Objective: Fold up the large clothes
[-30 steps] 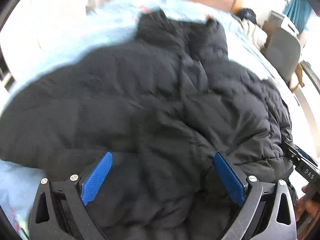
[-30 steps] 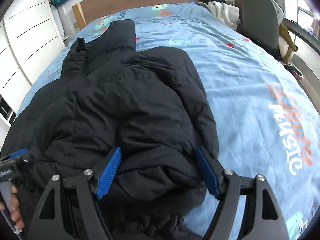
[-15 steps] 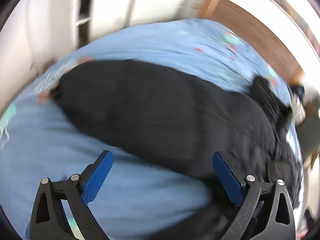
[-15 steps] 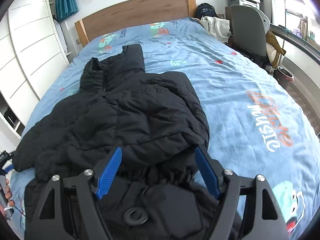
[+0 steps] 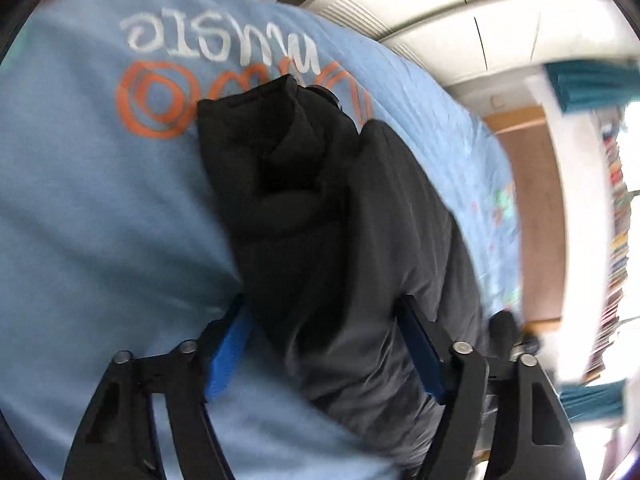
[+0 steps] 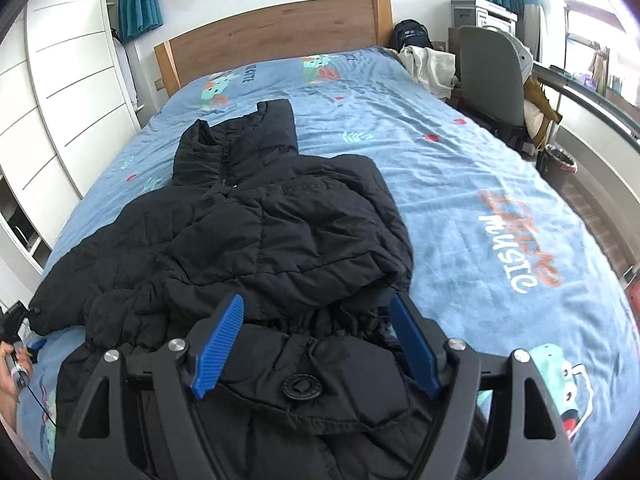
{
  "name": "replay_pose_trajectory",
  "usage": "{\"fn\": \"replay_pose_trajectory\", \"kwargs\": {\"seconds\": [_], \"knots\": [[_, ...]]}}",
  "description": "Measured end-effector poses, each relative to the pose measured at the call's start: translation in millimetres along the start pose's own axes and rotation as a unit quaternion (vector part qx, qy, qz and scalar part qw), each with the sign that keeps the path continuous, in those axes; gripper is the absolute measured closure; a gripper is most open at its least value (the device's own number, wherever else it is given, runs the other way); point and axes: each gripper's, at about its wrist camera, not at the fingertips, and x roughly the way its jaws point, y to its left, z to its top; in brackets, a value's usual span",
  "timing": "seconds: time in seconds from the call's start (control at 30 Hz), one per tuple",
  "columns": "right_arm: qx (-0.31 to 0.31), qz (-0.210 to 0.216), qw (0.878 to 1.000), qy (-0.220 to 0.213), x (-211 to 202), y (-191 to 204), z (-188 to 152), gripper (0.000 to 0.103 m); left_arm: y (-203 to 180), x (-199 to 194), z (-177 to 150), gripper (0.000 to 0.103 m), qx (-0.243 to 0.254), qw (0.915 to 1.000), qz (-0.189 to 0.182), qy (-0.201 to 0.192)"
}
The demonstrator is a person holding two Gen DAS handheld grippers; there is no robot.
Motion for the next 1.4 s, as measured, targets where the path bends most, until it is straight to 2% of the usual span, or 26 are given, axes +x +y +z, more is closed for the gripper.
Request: {"fn": "replay_pose_trajectory", "kwargs": {"seconds": [0.03,0.07,0.1,0.17,0.27,0.37,0.57,0.8,0.97,1.07,1.13,1.23,1.33,1.4], "knots": [[0.001,-0.001,1.000,-0.001,-2,-2,0,0.028,2,4,4,0.040,-0.018,0.9997,-0.015,0.003],[0.004,-0.002,1.000,-0.003,-5,-5,0,0.028,2,6,3,0.048,-0.027,0.9993,-0.027,0.002],[0.007,-0.003,1.000,-0.006,-8,-8,-1,0.028,3,7,4,0.061,-0.039,0.9983,-0.044,0.001],[0.014,-0.003,1.000,-0.010,-14,-15,-2,0.028,2,7,3,0.081,-0.039,0.9971,-0.066,0.001],[0.019,-0.007,1.000,-0.015,-22,-25,-4,0.028,-5,1,2,0.090,-0.028,0.9967,-0.076,-0.006],[0.017,-0.013,1.000,-0.017,-28,-32,-4,0.028,-24,-10,-4,0.093,-0.001,0.9966,-0.081,-0.015],[0.036,-0.005,0.999,-0.034,-44,-47,-8,0.028,-92,-32,-18,0.094,0.078,0.9898,-0.118,-0.020],[0.050,0.002,0.997,-0.051,-63,-66,-12,0.028,-181,-56,-59,0.094,0.166,0.9729,-0.161,-0.013],[0.062,0.004,0.996,-0.067,-79,-86,-17,0.028,-241,-62,-113,0.094,0.229,0.9547,-0.189,0.020],[0.069,0.004,0.995,-0.075,-86,-99,-20,0.028,-277,-58,-157,0.094,0.267,0.9406,-0.204,0.048],[0.074,0.002,0.994,-0.080,-92,-108,-23,0.028,-303,-51,-192,0.094,0.302,0.9279,-0.209,0.068],[0.087,0.002,0.993,-0.084,-98,-126,-29,0.028,-324,-37,-238,0.095,0.336,0.9136,-0.208,0.095],[0.098,0.001,0.991,-0.086,-101,-141,-36,0.028,-339,-20,-279,0.095,0.363,0.9030,-0.196,0.120],[0.104,0.000,0.991,-0.085,-101,-150,-40,0.028,-341,-5,-300,0.095,0.375,0.8993,-0.183,0.131]]}}
